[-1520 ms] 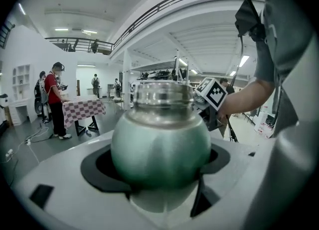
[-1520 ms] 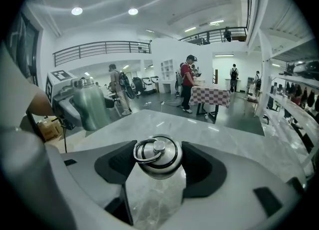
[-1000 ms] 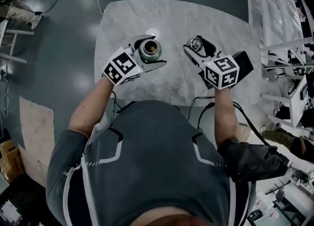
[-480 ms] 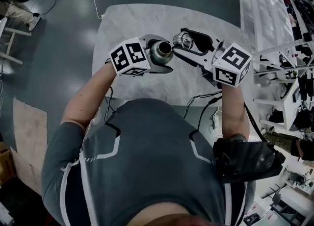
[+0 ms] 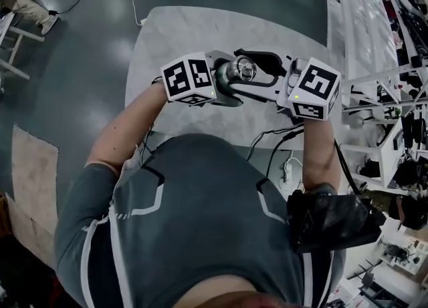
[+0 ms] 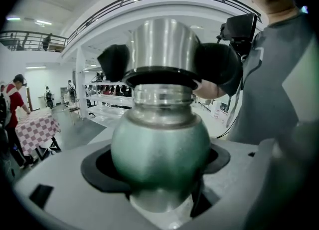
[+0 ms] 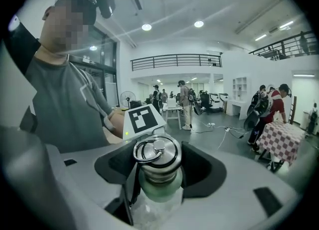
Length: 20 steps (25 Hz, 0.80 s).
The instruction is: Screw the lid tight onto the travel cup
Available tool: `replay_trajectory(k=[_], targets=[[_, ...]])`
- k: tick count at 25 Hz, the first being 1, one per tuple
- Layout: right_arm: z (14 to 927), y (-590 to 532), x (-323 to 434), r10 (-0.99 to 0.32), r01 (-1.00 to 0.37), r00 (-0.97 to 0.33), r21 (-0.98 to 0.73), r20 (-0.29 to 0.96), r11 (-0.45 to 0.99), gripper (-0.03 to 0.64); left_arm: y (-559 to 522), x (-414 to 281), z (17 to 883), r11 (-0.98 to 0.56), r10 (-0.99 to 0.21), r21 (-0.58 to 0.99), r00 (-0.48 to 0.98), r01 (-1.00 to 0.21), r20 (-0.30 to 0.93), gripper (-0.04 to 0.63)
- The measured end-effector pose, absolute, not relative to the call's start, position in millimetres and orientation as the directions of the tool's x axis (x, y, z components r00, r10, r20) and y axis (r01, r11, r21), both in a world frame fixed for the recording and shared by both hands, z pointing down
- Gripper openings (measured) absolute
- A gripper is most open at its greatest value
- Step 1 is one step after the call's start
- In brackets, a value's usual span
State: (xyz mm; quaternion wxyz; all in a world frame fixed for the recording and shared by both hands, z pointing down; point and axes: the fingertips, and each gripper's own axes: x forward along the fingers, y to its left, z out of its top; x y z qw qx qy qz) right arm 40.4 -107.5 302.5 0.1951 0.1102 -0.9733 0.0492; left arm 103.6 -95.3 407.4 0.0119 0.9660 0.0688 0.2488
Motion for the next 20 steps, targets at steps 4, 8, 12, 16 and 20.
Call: replay_trajectory(k=[4,8,12,16,20], targets=[[304.8,-107.4,39.5,-0.162,-0.201,-0.895,-0.052,0.417,0.978,0.295,-98.9,99.7,404.5,-0.992,0.123,0.059,0.868,0.107,0.481,0.403],[303.5,-102.6,35.5,-0.126,-0.167,-0.896,-0.061,0.425,0.984,0.295,-98.5,98.5,399.4,-0.998,0.060,0.016,0.853,0.060,0.519,0.403],[303.9,-107.2,37.9,-0.144,-0.195,-0.901,-0.086,0.409,0.977,0.295,-102.8,98.1,396.7,-0.999,0.029,0.046,0.863,0.006,0.505,0.403],[312.0,-115.2,41.6,-0.202,-0.270,-0.897,-0.123,0.393,0.955,0.295,-111.2,95.3,404.5,-0.998,-0.038,0.029,0.846,-0.063,0.531,0.402],[319.2,-132.0,43.8,-0.327,-0.420,-0.866,-0.193,0.379,0.887,0.295,-131.5,86.7,413.7,-0.982,-0.176,-0.048,0.800,-0.182,0.574,0.402]])
